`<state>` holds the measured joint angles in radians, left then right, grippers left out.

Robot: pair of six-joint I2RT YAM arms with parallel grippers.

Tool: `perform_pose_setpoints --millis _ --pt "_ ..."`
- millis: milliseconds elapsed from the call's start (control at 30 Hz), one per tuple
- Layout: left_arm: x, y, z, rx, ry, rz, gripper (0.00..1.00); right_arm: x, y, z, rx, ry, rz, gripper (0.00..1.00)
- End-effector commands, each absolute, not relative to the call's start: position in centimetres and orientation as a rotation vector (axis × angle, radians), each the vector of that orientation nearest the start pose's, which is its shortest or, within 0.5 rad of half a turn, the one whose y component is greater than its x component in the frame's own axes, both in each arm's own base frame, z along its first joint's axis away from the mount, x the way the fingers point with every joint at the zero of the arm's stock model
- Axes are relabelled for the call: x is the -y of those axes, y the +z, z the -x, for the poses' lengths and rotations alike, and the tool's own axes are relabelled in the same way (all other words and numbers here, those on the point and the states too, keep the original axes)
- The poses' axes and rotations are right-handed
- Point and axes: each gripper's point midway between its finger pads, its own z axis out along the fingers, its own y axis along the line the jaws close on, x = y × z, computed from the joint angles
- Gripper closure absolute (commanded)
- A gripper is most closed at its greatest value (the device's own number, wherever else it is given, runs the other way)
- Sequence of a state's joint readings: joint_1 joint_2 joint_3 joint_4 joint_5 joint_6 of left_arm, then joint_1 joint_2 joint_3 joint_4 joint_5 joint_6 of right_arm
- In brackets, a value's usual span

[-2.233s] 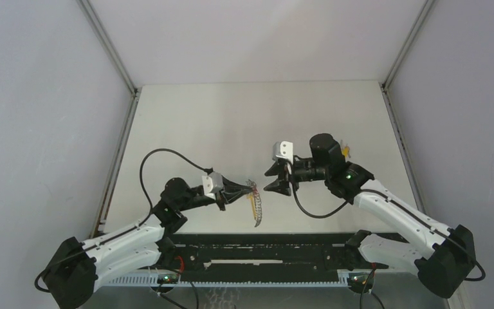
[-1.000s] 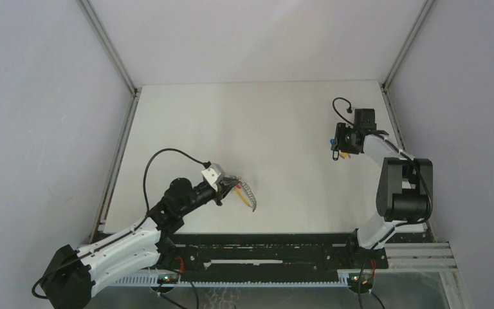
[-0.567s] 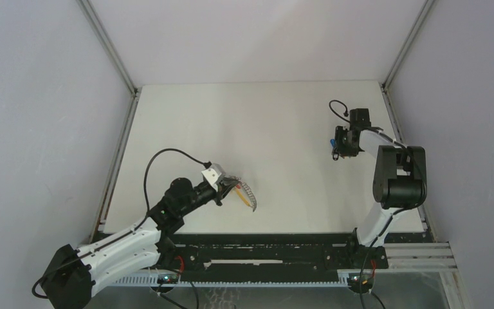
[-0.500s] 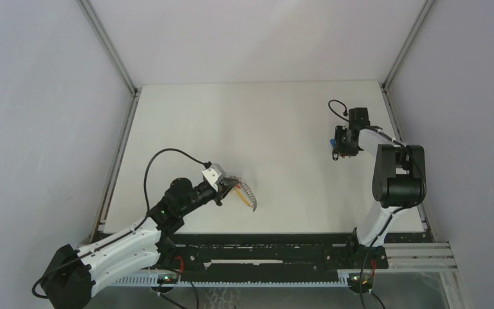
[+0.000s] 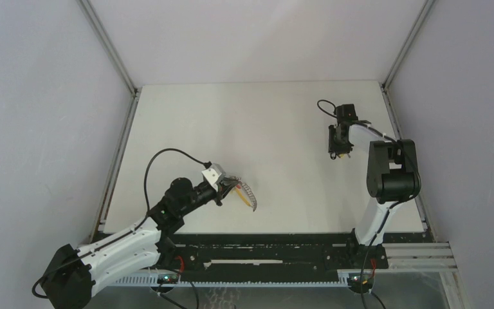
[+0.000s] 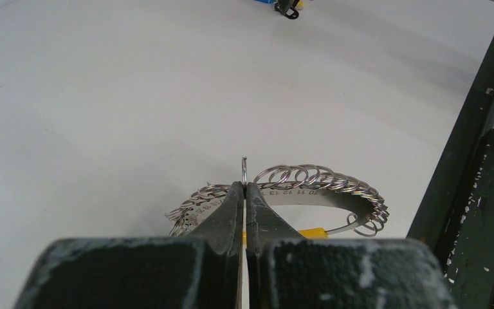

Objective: Put the keys on the keyring

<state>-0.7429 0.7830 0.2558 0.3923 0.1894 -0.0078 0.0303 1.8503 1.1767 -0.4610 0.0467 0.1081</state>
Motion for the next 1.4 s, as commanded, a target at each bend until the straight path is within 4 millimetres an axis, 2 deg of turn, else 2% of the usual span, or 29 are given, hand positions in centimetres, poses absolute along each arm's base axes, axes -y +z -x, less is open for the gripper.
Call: perform_pose_setpoints --millis 0,300,433,567,733,833,933,1000,1133,1233,1367 --pt "23.9 18.4 -21.5 -1.488 -0.714 -0.739 1.0 -1.8 1.4 -37.5 -2.772 -0.081 -0.066 0.71" --pt "23.7 18.7 -21.3 -1.48 -0.714 -0.733 1.0 -3.7 1.6 -36.1 -2.801 -0.151 0.014 0.8" --pt "23.5 18.9 -21.3 -1.473 -0.71 -0.727 1.0 -5.1 2.0 -35.7 -2.794 -0.145 0.065 0.82" --pt "23.3 19.0 -21.3 -1.469 -0.704 -0.719 1.0 -7.5 1.6 -34.3 -2.83 -0.048 0.096 0.82" --pt "23.1 19.3 -21.3 -1.464 -0.696 -0.707 1.0 -10.9 1.3 -31.0 -2.875 0.059 0.123 0.82" --pt "22.9 19.4 -21.4 -1.465 -0.688 -0.698 1.0 -13.6 2.5 -29.4 -2.849 0.132 0.168 0.81" --pt "22.8 19.3 -21.5 -1.468 -0.683 -0.692 1.0 -15.5 4.6 -28.5 -2.801 0.201 0.206 0.78" --pt "22.8 19.4 -21.5 -1.468 -0.68 -0.688 1.0 -15.9 6.2 -28.6 -2.758 0.249 0.191 0.77" --pt "22.7 19.4 -21.6 -1.471 -0.675 -0.684 1.0 -14.9 8.7 -29.3 -2.694 0.307 0.129 0.73" --pt "22.7 19.3 -21.7 -1.473 -0.672 -0.684 1.0 -14.3 8.9 -29.5 -2.7 0.383 0.071 0.72" --pt "22.7 19.2 -21.7 -1.478 -0.667 -0.684 1.0 -13.7 8.3 -29.8 -2.714 0.454 -0.048 0.7"
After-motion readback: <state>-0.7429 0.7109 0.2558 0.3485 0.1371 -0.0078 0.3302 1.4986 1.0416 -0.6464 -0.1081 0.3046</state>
